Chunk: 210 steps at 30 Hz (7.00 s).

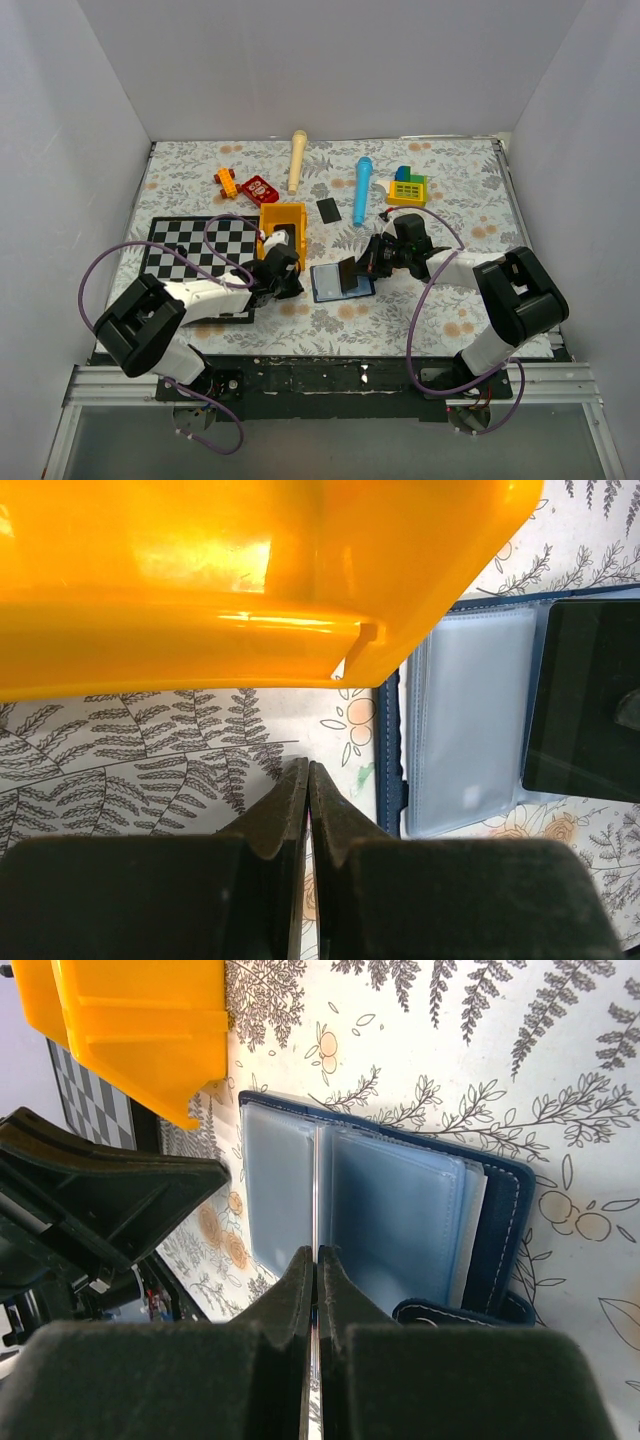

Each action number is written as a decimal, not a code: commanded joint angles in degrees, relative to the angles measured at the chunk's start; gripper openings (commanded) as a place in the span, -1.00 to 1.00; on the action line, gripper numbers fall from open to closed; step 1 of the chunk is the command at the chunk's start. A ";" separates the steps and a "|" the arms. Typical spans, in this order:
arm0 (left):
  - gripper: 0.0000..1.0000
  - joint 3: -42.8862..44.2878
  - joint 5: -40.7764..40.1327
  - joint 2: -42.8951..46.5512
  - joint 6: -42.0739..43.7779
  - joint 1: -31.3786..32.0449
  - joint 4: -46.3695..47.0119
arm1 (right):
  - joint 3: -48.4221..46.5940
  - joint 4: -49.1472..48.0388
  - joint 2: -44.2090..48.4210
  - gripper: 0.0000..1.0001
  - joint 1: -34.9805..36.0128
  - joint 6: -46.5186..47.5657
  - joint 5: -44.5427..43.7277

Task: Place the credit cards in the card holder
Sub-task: Adjust the storage box at the center of the board.

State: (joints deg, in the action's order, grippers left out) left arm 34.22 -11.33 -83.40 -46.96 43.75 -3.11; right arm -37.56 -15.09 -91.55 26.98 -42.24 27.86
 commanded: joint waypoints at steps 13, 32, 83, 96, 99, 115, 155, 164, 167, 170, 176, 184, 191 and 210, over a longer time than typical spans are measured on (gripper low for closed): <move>-1.00 2.96 1.75 -4.32 1.52 0.37 2.76 | 1.61 -4.50 -2.58 -0.97 -0.44 -2.32 3.43; -1.00 2.79 3.25 -6.17 1.52 0.64 4.70 | 2.14 -6.97 -2.67 -0.97 -0.53 -2.94 5.72; -1.00 4.19 3.25 -7.48 2.22 0.64 3.47 | 1.26 -6.44 -6.45 -0.97 -0.62 2.51 6.07; -1.00 3.75 2.63 -6.78 1.78 0.64 3.38 | 0.56 -3.63 -4.43 -0.97 -1.58 3.83 5.72; -1.00 3.75 2.63 -6.78 1.87 0.64 3.47 | 0.38 -3.63 -4.69 -0.97 -1.76 3.83 5.80; -1.00 4.10 2.98 -7.04 1.96 0.64 3.38 | -1.20 -4.94 -6.89 -0.97 -2.02 3.13 5.45; -1.00 4.01 3.60 -7.57 1.78 0.64 3.55 | 2.23 -18.57 -12.60 -0.97 1.76 -6.01 10.03; -1.00 4.37 3.77 -7.57 1.96 0.64 3.55 | 1.00 -20.15 -14.53 -0.97 4.83 -7.77 8.62; -1.00 4.19 3.77 -7.40 1.96 0.64 3.55 | 0.56 -19.80 -14.80 -0.96 5.36 -8.03 7.74; -1.00 4.02 3.69 -7.22 1.96 0.64 3.64 | 0.65 -19.45 -14.19 -0.64 5.45 -8.21 7.57; -1.00 3.93 3.69 -7.22 1.96 0.64 3.64 | -0.67 -12.43 -9.62 -0.14 5.45 -4.70 6.78; -1.00 3.75 3.42 -7.22 1.96 0.64 3.55 | -6.46 11.11 -0.92 -0.08 5.45 5.57 -2.88; -1.00 3.93 3.60 -7.66 1.96 0.64 3.64 | -8.67 20.62 1.81 -0.07 5.36 10.42 -9.92; -1.00 7.44 3.16 -8.97 3.63 0.64 3.47 | -10.43 18.78 -0.65 -0.97 5.45 9.28 -9.93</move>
State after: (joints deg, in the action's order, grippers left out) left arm 39.62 -8.12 -91.05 -44.66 44.01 2.13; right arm -45.36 4.95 -91.46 32.32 -32.84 17.28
